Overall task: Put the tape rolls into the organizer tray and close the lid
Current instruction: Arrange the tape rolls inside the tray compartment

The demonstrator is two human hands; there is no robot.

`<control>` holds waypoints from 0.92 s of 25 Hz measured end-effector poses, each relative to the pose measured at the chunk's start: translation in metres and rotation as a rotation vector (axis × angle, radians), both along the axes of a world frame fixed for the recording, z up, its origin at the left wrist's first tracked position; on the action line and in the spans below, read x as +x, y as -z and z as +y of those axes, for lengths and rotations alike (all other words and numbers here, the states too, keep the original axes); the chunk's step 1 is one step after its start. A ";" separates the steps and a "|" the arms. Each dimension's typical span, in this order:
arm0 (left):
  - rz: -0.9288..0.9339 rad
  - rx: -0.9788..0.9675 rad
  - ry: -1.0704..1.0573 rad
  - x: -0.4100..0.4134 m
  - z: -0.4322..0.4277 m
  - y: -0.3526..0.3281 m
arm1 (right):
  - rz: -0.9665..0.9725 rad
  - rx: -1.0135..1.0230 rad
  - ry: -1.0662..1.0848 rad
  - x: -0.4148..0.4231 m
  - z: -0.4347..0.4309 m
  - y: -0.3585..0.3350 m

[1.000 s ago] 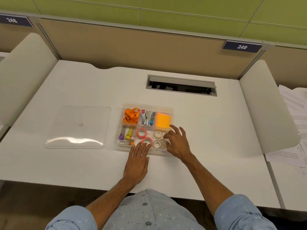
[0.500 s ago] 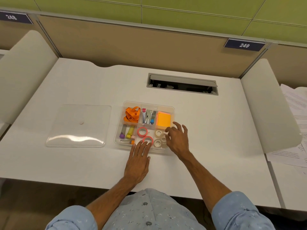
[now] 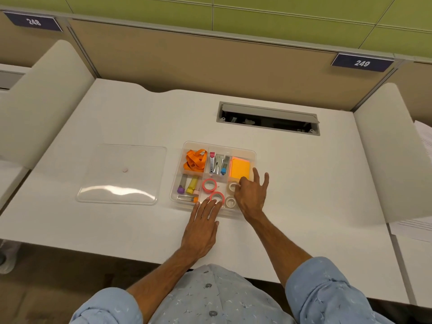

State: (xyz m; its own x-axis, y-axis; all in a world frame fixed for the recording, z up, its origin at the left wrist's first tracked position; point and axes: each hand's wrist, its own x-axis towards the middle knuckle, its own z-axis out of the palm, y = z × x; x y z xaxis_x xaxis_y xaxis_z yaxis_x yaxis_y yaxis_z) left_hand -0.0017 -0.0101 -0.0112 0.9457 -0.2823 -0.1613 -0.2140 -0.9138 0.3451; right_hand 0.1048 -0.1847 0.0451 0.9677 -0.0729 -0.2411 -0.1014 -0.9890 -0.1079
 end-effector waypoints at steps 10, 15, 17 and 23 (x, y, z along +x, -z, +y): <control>0.000 -0.002 0.001 0.001 0.001 0.002 | -0.022 0.062 -0.063 -0.009 -0.006 0.001; -0.016 -0.004 0.001 0.001 0.001 0.001 | -0.083 0.094 -0.018 -0.008 -0.016 0.000; -0.019 -0.009 -0.001 0.001 0.001 0.001 | -0.104 0.090 0.015 -0.010 -0.024 -0.001; 0.004 0.027 -0.014 0.001 -0.001 0.005 | -0.137 0.081 -0.061 -0.026 -0.029 0.002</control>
